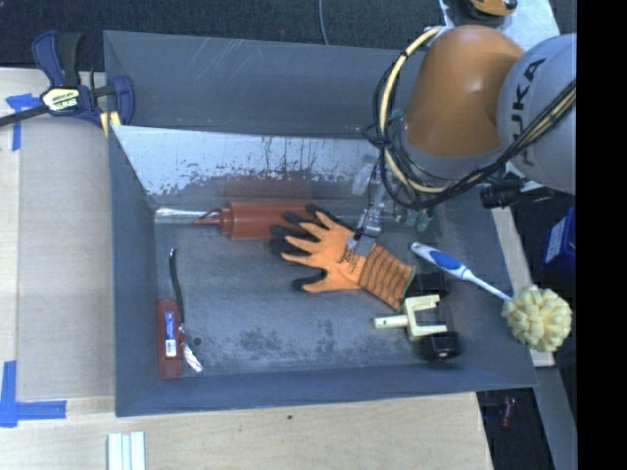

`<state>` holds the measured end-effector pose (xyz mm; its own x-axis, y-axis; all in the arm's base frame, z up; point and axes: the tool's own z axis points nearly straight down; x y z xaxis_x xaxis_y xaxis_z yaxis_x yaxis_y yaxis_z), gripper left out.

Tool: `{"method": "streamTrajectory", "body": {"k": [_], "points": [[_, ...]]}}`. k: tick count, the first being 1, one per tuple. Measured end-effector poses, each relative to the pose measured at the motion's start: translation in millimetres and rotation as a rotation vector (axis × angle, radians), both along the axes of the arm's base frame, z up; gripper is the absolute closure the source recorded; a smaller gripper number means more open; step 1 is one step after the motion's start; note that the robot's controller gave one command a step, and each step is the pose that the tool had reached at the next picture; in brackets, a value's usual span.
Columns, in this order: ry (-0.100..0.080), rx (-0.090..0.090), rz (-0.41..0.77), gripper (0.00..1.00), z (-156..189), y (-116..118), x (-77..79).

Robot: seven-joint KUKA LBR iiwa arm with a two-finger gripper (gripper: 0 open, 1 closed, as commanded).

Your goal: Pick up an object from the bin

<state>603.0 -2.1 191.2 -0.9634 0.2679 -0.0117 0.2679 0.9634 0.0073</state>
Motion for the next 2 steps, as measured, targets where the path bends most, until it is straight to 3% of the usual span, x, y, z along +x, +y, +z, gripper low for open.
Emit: {"method": "streamTrajectory", "body": {"k": [1,2], "points": [[0.002,-0.003,0.072,0.0,-53.5,29.8,5.5],[-0.005,-0.004,-0.004,0.0,-61.4,-0.4,-24.8]]}}
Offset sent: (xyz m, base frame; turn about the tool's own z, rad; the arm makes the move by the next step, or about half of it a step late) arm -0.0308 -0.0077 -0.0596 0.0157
